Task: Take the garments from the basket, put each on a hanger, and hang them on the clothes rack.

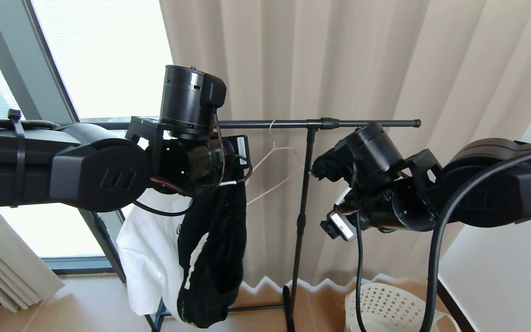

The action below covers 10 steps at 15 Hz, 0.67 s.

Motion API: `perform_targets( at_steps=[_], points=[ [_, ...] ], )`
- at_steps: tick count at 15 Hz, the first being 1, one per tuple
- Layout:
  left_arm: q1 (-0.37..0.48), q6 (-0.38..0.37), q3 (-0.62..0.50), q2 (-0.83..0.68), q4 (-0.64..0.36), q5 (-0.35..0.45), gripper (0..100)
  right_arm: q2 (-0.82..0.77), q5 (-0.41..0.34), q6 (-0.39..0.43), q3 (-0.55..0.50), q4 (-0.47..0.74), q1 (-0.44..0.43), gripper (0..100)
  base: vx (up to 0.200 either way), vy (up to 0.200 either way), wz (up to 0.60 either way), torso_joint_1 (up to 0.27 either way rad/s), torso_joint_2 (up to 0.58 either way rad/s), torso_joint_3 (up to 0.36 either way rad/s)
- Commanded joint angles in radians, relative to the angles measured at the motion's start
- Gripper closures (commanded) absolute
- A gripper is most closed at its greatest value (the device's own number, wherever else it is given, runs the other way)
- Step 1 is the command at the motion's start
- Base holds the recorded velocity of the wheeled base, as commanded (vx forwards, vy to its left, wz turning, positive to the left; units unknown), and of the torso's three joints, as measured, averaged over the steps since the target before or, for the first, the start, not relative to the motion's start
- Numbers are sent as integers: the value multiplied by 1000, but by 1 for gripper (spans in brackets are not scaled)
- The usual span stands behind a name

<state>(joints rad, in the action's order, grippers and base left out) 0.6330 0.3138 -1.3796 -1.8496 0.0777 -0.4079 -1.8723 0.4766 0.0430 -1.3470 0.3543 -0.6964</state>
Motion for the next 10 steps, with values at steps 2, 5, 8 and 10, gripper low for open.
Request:
perform_targets(
  at_steps=[2,5,8,10],
  points=[
    [-1,2,14,7,1,1,100,55,-346,9,111,-239,-6,0,0,0,0,0,0,0],
    [1,1,11,7,2,1,100,81,-530,25,259,-525,-3,0,0,0,0,0,0,0],
    [13,1,8,9,2,1,100,55,-550,52,307,-643,0,0,0,0,0,0,0,0],
    [27,-2,4,16,2,1,100,24,-549,52,298,-646,18,0,0,0,0,0,0,0]
  ],
)
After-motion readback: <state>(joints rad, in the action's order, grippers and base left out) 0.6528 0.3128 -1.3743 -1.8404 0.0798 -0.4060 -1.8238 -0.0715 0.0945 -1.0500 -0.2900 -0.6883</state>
